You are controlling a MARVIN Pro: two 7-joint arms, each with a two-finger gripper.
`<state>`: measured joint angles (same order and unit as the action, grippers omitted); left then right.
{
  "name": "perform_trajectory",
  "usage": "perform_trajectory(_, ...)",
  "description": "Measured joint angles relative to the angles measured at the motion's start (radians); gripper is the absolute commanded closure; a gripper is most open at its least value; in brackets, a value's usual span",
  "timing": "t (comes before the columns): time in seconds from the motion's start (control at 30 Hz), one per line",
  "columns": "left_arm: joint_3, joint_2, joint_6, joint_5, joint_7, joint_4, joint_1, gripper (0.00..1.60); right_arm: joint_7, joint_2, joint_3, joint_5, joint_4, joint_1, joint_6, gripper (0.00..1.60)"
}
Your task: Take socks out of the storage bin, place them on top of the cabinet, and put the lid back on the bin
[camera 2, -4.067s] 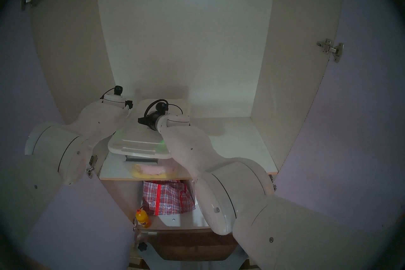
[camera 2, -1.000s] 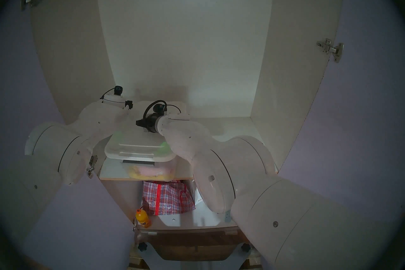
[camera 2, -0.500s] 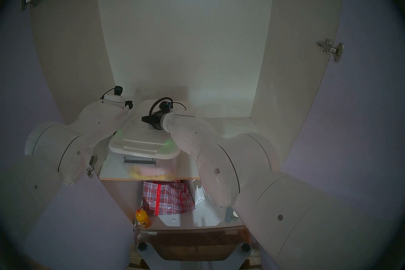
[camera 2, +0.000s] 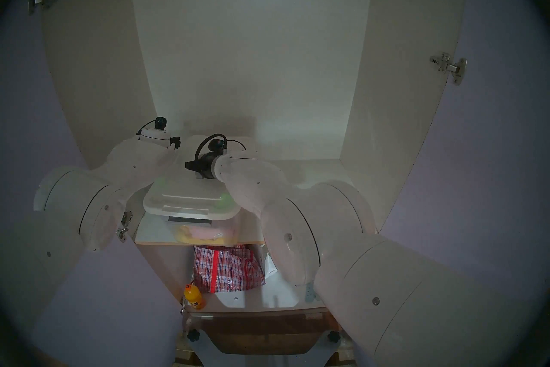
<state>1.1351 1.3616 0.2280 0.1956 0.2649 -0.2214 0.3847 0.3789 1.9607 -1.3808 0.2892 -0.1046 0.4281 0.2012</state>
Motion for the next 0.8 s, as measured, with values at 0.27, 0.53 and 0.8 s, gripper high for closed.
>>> perform_trajectory(0.27,0.000,0.000,0.000,0.000,0.000,0.000,0.000,0.00,-0.008,0.000,-0.004,-0.002,0.000,0.000,0.001,1.60)
perform_trajectory(0.53,0.000,0.000,0.000,0.000,0.000,0.000,0.001,0.00,-0.029,0.000,-0.013,0.000,0.000,-0.001,0.001,1.60)
perform_trajectory(0.8,0.001,0.000,0.000,0.000,0.000,0.000,0.001,0.00,-0.051,-0.001,-0.019,0.000,-0.002,-0.002,-0.001,0.00)
